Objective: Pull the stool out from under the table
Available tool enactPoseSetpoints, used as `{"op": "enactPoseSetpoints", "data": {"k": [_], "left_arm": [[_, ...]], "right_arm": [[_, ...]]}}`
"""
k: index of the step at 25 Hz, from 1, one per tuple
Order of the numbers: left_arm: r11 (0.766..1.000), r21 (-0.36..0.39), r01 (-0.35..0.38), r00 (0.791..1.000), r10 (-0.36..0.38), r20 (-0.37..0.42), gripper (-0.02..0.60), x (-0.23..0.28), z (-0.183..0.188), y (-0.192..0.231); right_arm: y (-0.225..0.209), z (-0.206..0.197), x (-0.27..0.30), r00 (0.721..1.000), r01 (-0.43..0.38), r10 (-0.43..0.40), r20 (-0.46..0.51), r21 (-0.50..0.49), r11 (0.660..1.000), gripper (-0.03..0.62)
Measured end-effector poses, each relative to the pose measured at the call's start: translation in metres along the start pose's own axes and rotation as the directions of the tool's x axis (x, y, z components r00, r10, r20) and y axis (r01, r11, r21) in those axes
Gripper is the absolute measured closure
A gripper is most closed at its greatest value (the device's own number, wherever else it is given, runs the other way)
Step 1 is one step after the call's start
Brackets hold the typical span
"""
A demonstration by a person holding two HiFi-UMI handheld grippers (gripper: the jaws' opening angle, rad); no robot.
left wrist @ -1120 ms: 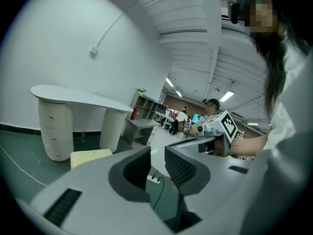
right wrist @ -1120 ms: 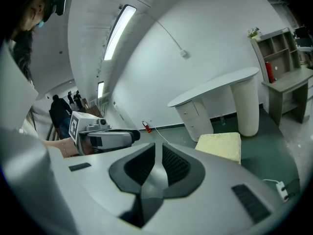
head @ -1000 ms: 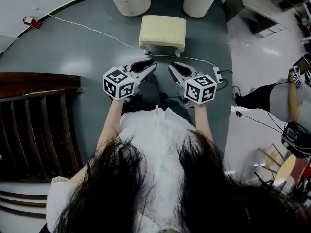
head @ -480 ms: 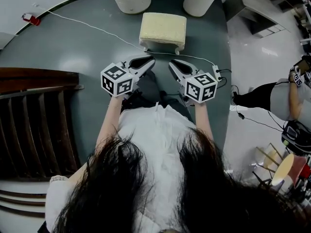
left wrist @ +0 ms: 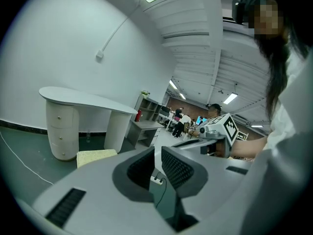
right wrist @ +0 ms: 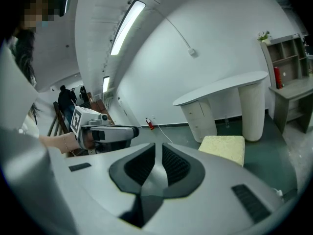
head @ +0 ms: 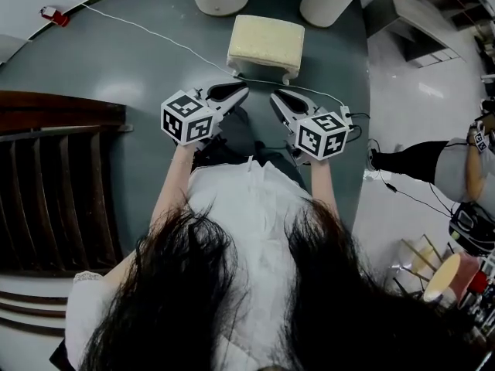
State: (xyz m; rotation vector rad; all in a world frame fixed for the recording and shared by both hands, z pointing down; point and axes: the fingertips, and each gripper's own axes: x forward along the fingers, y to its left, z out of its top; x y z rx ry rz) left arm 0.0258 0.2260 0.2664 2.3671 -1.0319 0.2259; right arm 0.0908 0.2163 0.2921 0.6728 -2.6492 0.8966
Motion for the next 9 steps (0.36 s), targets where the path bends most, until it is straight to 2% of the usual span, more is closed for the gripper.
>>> {"op": "enactPoseSetpoints", "data": {"k": [9], "left_arm": [[1.000, 0.005, -0.014, 1.000, 0.014, 0.001, 0.525, 0.001, 0.006, 0.010]], "right_arm": [[-0.006, 0.001, 0.003, 1.000, 0.004, -0.004, 0.003, 0.006, 1.000, 0.534]]}}
